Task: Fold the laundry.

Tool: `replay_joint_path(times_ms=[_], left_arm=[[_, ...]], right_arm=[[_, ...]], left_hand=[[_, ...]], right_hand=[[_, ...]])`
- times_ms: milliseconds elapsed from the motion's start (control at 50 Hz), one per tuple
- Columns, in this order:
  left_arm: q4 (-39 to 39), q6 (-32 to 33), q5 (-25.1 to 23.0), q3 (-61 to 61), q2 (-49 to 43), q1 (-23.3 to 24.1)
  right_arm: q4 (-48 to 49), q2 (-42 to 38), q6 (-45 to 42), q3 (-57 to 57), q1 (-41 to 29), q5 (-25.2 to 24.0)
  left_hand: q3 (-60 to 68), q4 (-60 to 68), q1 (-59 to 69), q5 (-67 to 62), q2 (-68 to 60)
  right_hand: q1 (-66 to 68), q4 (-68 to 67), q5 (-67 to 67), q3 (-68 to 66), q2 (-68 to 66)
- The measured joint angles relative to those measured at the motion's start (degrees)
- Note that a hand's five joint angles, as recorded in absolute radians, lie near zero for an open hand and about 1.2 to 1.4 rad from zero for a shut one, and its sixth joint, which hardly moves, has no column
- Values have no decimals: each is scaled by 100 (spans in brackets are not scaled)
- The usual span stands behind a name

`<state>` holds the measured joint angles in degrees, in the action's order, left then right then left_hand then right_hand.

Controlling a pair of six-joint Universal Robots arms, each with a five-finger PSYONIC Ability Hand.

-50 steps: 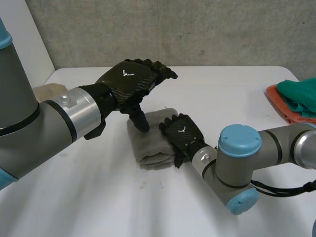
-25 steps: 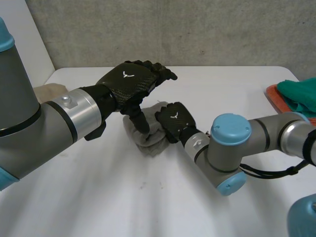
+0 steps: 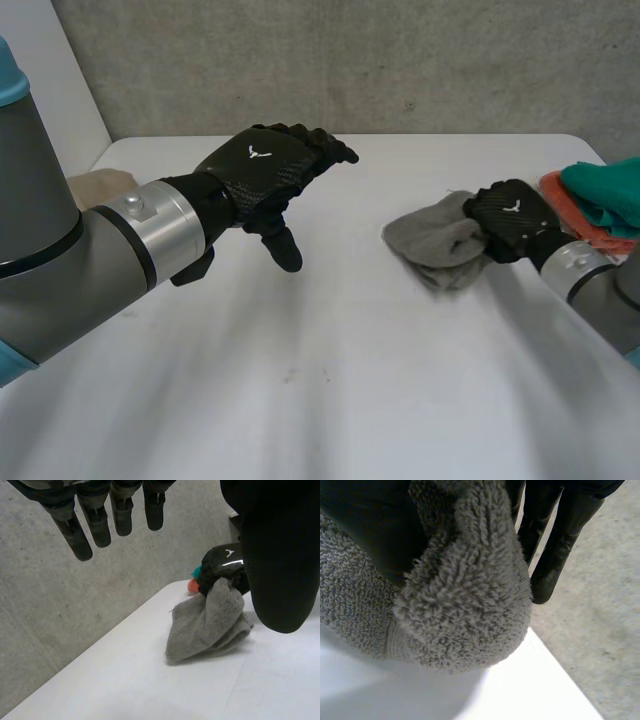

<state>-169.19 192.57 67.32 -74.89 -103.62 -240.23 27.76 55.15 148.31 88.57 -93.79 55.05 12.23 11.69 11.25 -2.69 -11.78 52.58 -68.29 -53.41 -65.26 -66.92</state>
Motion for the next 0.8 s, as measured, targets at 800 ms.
replay_joint_path(times_ms=[800], left_arm=[[-9, -275, 16, -9, -70, 6]], right_arm=[[1124, -2190, 3231, -3589, 2629, -571]], left_hand=[[0, 0, 0, 0, -1]], right_hand=[[69, -1, -31, -79, -24]])
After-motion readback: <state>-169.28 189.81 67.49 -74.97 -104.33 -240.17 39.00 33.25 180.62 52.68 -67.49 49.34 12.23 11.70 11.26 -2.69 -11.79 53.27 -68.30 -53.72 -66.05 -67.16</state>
